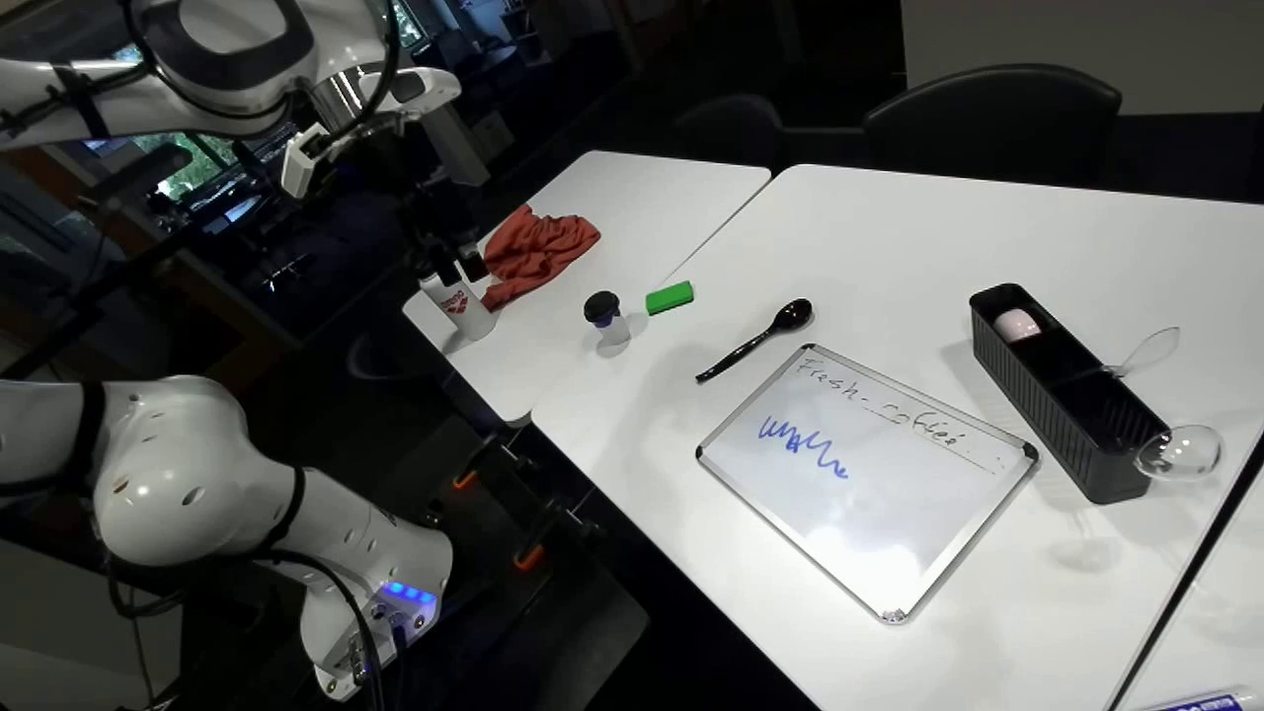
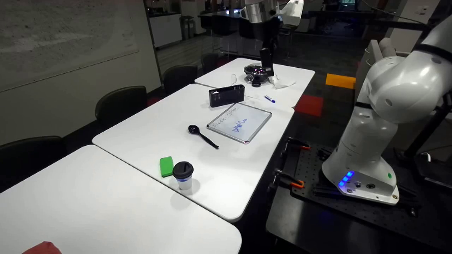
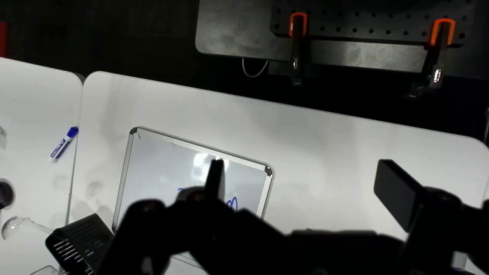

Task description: Move the spoon slightly up

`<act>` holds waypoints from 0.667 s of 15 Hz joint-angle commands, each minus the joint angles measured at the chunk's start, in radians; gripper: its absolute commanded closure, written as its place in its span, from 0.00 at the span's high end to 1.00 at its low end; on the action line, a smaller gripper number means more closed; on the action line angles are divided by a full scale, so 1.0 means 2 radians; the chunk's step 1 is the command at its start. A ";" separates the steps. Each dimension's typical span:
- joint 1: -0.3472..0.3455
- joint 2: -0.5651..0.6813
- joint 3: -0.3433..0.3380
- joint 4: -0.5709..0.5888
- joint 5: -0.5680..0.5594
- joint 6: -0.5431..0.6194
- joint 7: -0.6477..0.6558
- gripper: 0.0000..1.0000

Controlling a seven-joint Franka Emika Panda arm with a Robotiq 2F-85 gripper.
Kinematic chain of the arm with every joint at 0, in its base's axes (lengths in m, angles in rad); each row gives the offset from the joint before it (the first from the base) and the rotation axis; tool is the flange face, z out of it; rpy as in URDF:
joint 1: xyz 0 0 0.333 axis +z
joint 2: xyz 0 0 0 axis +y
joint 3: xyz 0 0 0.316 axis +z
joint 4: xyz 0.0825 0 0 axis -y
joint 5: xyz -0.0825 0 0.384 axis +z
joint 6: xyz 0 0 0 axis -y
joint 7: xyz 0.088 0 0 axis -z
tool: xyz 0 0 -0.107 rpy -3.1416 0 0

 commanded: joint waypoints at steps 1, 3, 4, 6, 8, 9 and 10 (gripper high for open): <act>0.007 0.000 -0.006 0.001 -0.002 -0.002 0.003 1.00; 0.003 0.039 -0.013 0.015 0.003 0.030 0.015 1.00; -0.003 0.070 -0.013 0.020 -0.001 0.067 0.035 1.00; -0.008 0.128 -0.018 0.030 0.001 0.150 0.065 1.00; -0.012 0.187 -0.020 0.042 -0.002 0.224 0.087 1.00; -0.012 0.219 -0.025 0.053 0.007 0.259 0.086 1.00; -0.011 0.253 -0.028 0.065 0.018 0.290 0.089 1.00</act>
